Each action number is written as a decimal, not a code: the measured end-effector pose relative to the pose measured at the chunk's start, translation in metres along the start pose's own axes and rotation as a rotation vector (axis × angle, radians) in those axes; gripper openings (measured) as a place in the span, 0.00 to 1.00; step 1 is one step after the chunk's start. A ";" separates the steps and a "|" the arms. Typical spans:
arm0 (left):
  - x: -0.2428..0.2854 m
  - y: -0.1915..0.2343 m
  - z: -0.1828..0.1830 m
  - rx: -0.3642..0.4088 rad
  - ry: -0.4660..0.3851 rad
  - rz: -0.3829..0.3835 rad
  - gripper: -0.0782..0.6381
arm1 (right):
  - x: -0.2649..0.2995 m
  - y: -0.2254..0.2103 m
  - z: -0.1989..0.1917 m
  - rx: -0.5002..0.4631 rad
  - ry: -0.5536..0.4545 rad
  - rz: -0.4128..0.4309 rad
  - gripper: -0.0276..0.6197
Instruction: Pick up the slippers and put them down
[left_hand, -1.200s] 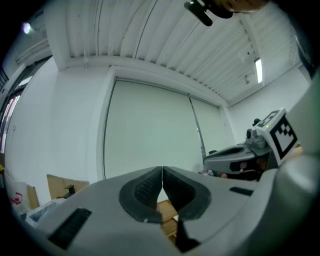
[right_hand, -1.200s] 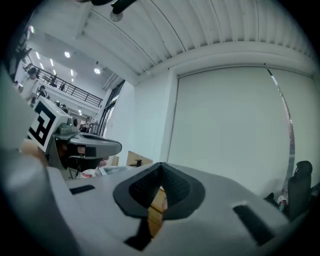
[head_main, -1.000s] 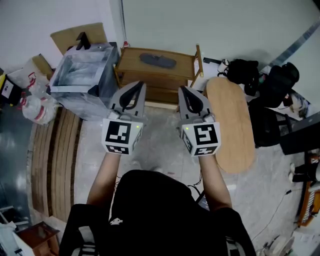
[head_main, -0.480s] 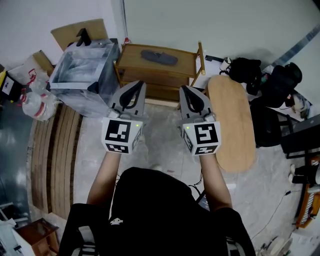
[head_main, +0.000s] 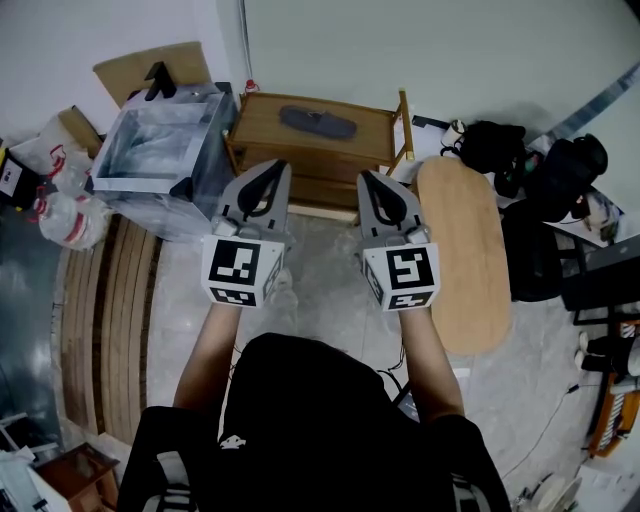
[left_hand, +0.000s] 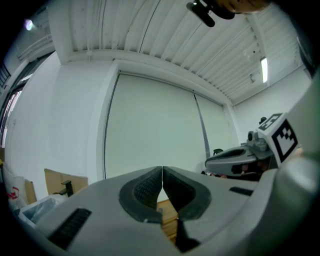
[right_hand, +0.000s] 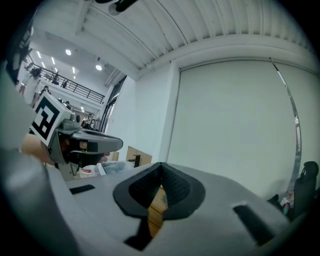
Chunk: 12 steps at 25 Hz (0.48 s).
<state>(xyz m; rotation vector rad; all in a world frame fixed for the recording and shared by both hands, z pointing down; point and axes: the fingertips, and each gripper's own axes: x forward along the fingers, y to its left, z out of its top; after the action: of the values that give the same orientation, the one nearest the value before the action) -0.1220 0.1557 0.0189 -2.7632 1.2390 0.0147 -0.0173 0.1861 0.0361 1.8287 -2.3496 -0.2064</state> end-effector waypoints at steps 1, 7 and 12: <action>0.008 0.004 -0.003 -0.002 0.001 -0.002 0.12 | 0.008 -0.004 -0.002 0.001 0.003 -0.002 0.02; 0.058 0.037 -0.017 -0.016 0.030 -0.002 0.12 | 0.064 -0.026 -0.012 0.014 0.017 0.006 0.02; 0.097 0.075 -0.021 -0.021 0.040 0.001 0.12 | 0.119 -0.037 -0.009 0.015 0.021 0.013 0.02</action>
<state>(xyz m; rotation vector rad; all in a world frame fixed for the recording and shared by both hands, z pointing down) -0.1145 0.0320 0.0272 -2.7942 1.2570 -0.0278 -0.0087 0.0617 0.0415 1.8123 -2.3547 -0.1684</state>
